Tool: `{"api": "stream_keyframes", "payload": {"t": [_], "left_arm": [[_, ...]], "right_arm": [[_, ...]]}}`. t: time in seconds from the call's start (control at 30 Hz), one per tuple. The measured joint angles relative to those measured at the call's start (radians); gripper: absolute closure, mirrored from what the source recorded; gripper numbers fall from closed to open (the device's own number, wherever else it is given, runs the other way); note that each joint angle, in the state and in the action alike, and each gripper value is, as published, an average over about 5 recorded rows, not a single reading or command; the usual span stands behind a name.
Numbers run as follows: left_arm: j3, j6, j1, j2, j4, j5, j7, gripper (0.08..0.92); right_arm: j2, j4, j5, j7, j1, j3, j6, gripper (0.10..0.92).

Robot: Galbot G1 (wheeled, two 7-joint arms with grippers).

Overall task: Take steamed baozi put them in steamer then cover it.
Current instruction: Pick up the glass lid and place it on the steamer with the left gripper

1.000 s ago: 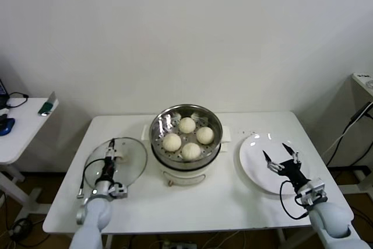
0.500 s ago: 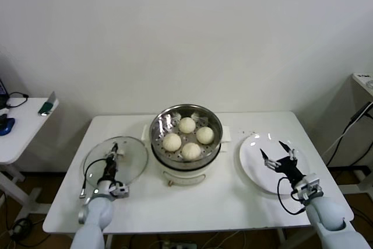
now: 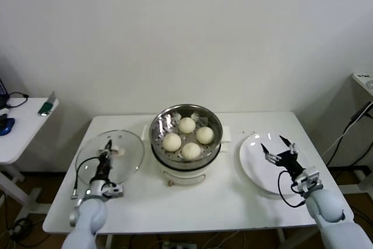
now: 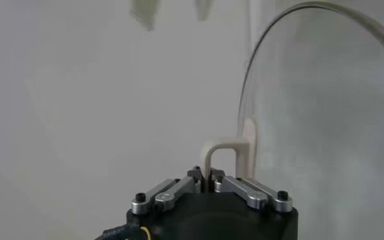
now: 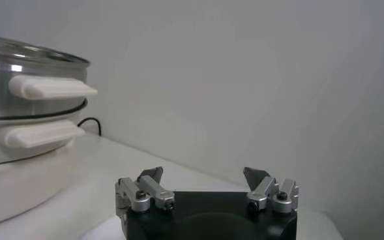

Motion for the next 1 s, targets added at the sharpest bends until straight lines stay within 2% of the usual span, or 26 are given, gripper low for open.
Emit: {"api": "stream_keyframes", "payload": {"t": [0.57,0.8,1.0], "left_arm": [[-0.011,0.211,0.235,0.133,-0.440,-0.087,0.078,0.853],[0.035,0.329,0.256,0.209,-0.580,-0.127,0.125,0.853],[0.147,0.445,0.210,0.295,-0.661,-0.122,0.195,0.853]], "right_arm": [[0.003,-0.056,0.003,-0.014,0.033,-0.012,0.021,0.203],[0.013,-0.079,-0.001,-0.014,0.061,-0.035,0.025,0.203],[0.026,-0.100,-0.007,-0.018,0.087,-0.055,0.029,0.203]]}}
